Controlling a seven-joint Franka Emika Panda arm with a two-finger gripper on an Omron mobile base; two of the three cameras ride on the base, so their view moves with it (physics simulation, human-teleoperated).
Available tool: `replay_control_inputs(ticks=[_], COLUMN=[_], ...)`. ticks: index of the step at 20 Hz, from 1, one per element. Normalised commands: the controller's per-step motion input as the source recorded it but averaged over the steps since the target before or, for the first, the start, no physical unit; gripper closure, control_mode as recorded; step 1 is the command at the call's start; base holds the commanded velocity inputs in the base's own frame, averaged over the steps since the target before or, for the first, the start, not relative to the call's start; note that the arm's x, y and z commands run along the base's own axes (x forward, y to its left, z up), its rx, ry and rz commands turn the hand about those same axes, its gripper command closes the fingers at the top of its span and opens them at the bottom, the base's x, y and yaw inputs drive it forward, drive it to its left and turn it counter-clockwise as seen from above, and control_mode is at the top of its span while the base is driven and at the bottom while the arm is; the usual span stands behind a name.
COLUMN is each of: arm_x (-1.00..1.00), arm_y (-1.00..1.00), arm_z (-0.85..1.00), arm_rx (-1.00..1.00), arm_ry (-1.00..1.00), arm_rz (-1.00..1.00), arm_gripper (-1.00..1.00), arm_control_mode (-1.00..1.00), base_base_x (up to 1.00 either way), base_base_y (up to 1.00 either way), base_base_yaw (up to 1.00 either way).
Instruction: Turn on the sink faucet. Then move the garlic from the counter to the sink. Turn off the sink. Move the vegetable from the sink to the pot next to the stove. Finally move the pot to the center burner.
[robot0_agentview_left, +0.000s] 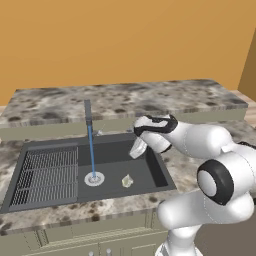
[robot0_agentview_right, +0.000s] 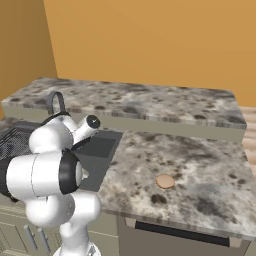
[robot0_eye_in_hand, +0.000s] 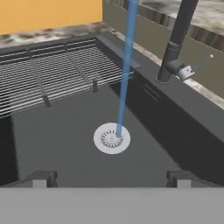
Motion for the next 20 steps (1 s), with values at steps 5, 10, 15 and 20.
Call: replay_control_inputs(ticks=[5,10,15,20], arm_x=[0.2,0.25,0.26,0.24], arm_y=[0.0,0.0,0.01,0.03], arm_z=[0.01,0.08,0.22,0.11], arm_rx=[0.13,0.14,0.14,0.12], arm_ry=[-0.11,-0.09,-0.06,-0.02], arm_rz=[0.27,0.24,0.18,0.1], arm_gripper=[-1.0,-1.0,-1.0,-1.0], arm_control_mode=[-1.0,-1.0,-1.0,-1.0], base_base_x=[0.0,0.0,0.0,0.0], base_base_y=[0.0,0.0,0.0,0.0], base_base_yaw=[0.0,0.0,0.0,0.0])
